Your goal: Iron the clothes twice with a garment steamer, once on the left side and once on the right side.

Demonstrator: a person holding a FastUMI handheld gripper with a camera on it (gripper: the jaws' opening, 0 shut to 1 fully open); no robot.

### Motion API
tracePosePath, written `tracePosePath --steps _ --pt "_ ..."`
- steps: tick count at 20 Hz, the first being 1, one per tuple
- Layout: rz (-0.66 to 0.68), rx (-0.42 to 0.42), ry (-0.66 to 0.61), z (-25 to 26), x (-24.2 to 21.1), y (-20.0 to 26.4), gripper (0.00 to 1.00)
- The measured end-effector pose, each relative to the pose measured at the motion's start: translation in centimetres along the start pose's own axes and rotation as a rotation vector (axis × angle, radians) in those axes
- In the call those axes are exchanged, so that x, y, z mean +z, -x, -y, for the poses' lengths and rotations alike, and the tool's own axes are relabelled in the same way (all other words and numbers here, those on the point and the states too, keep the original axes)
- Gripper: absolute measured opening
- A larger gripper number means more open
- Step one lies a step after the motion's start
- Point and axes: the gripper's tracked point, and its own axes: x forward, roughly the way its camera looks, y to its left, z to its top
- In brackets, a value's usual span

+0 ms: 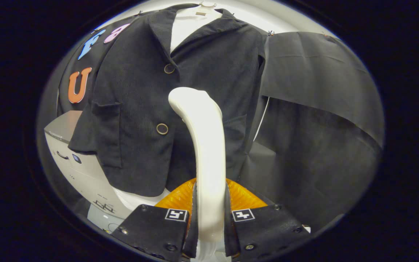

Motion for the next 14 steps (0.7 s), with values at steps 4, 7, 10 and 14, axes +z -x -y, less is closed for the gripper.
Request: tracePosePath --steps 4,7,10,14 --pt "-0.007 -0.004 0.003 0.0 -1.4 -0.2 0.32" --pt "-0.014 -0.002 -0.003 -0.1 -2.4 -0.1 0.32" --pt "-0.035 0.004 -0.005 -0.1 -3.8 -0.1 0.32" --pt "-0.072 0.012 -0.011 -0.4 -6.2 -0.1 0.32"
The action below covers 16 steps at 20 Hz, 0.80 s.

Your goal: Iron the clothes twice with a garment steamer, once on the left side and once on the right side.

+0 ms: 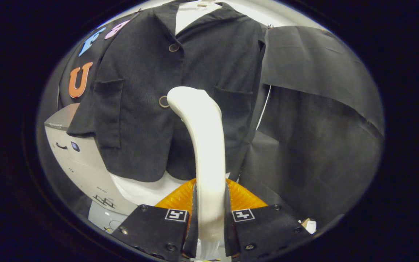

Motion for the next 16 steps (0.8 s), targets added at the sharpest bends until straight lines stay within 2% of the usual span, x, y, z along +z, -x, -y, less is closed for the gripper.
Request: tracePosePath --steps 6,16 --pt "-0.046 0.009 0.000 -0.7 -3.0 -0.7 0.32" --pt "-0.075 0.076 -0.062 -1.3 -4.1 -1.4 0.32"
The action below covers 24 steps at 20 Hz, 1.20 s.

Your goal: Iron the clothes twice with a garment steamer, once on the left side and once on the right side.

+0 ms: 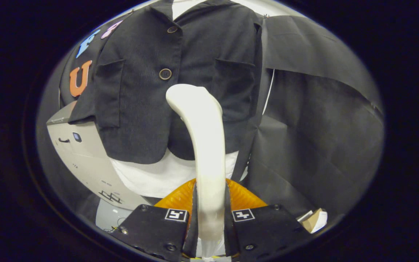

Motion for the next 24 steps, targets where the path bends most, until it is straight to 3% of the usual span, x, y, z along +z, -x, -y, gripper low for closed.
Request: tracePosePath --steps 9,17,24 --pt "0.009 0.092 -0.104 0.1 -0.8 1.5 0.32" --pt "0.106 0.030 -0.159 0.3 -0.6 10.5 0.32" --pt "0.193 0.061 -0.151 -4.3 -0.4 19.5 0.32"
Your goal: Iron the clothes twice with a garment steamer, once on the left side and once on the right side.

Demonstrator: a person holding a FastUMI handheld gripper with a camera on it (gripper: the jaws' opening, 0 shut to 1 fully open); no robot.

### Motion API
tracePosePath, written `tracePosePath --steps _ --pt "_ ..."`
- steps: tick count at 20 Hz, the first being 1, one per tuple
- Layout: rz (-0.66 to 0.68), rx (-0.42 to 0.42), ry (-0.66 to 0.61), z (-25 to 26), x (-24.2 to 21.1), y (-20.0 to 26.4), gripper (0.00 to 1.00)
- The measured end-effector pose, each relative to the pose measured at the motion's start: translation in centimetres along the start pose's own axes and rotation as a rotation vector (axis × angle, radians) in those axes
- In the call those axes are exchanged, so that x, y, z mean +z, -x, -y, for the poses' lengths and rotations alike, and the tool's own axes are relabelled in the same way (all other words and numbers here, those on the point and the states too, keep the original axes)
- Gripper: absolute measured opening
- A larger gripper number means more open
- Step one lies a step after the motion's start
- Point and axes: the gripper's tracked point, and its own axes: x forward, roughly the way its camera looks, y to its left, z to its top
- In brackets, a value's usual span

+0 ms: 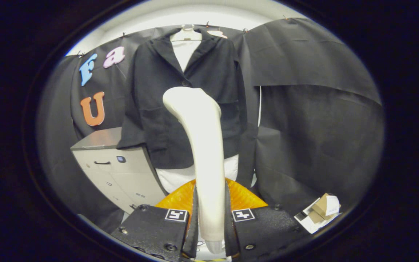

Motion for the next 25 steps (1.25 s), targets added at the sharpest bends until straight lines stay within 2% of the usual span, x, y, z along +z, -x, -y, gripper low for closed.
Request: tracePosePath --steps 5,11,17,25 --pt "0.056 0.064 0.029 -3.5 -0.2 5.8 0.32" --pt "0.043 0.146 0.087 -6.7 -3.8 10.1 0.32" --pt "0.021 0.187 0.117 -8.2 -5.3 11.6 0.32" --pt "0.017 0.203 0.148 -9.7 -4.9 12.5 0.32"
